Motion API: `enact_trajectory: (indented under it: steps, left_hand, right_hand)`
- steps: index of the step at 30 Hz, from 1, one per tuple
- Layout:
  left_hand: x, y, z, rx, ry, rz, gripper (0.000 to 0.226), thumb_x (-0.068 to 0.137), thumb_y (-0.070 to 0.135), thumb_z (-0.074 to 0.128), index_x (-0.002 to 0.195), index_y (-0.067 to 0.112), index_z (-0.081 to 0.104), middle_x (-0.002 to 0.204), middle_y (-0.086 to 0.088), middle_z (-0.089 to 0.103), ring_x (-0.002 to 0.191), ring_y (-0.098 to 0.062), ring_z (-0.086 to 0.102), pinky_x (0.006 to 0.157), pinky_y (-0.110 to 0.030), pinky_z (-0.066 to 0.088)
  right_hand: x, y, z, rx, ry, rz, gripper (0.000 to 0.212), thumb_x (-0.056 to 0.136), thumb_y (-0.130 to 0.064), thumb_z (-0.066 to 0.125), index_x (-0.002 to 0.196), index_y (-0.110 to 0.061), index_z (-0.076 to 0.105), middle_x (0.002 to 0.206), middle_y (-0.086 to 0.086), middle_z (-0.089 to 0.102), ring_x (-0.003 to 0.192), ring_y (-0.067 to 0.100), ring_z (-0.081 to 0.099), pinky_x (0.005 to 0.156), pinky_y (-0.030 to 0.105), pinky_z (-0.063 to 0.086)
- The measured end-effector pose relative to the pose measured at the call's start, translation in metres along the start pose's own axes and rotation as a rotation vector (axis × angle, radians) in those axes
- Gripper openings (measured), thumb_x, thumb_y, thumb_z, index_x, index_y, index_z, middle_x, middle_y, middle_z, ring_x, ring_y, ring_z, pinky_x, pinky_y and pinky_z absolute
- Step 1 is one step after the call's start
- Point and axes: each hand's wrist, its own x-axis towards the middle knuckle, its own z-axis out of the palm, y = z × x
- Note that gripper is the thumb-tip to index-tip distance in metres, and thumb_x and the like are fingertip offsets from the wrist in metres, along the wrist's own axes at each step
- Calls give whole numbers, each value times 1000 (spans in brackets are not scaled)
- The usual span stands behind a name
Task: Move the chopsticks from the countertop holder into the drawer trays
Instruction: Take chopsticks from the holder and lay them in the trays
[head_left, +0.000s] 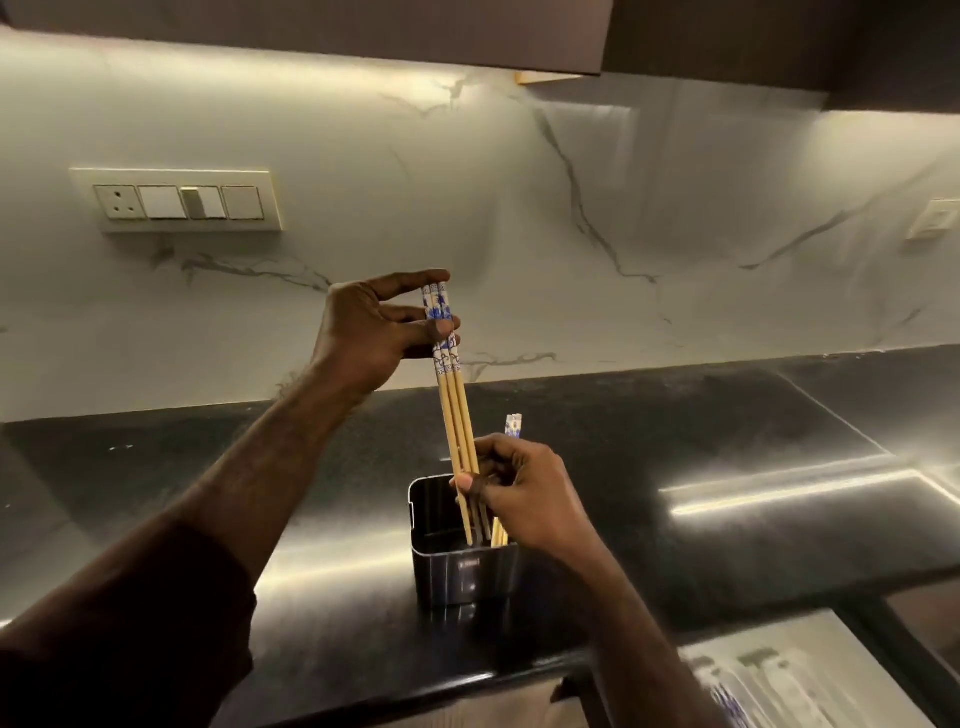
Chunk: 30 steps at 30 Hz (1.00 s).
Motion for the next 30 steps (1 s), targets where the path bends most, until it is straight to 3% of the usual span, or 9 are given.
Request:
enact_trajectory:
  steps: [4, 12, 15, 17, 24, 30]
  left_hand:
    - [-33, 22, 13, -70, -17, 9, 51, 73, -10, 73, 118, 13, 66, 87, -17, 75, 77, -26, 75, 65, -30, 60]
    - [-103, 32, 57, -83, -111, -41, 53, 73, -5, 76, 120, 16, 66, 89, -12, 76, 82, -23, 75, 73, -34, 61]
    - [-121, 37, 91, -109, -143, -40, 51, 73, -3, 76, 118, 19, 66, 88, -10, 76, 82, -20, 75, 71, -31, 60]
    - [-133, 45, 122, -132, -173, -32, 50, 74, -5, 75, 118, 17, 66, 86, -10, 76, 80, -19, 75, 68, -28, 60]
    - [-171, 62, 254, -171, -280, -43, 48, 75, -6, 74, 118, 15, 66, 89, -14, 75, 82, -23, 75, 74, -37, 61]
    - [-218, 54, 390, -220, -278, -132, 42, 76, -5, 74, 111, 18, 67, 90, -12, 75, 83, -23, 74, 76, -37, 61]
  right_hand:
    - [-48, -11, -6, 45, 70, 34, 25, 90, -14, 68, 114, -20, 66, 96, 1, 71, 84, 9, 72, 74, 29, 62]
    - [-157, -1, -17, 127, 69, 163, 23, 95, -16, 60, 117, -11, 65, 94, 6, 75, 85, 16, 74, 75, 31, 61]
    - [-193, 9, -42, 103, 88, 223, 18, 95, -19, 60, 110, -12, 68, 90, 7, 75, 82, 18, 74, 71, 34, 62]
    - [-216, 16, -64, 91, 121, 251, 17, 95, -20, 61, 106, -11, 70, 89, 8, 75, 82, 19, 74, 68, 35, 63]
    - [-302, 44, -162, 168, 257, 351, 17, 92, -17, 65, 103, -6, 71, 89, 15, 75, 82, 27, 74, 75, 40, 62]
    - [-380, 103, -266, 157, 277, 471, 11, 91, -16, 68, 93, -7, 73, 84, 14, 76, 79, 30, 73, 73, 42, 62]
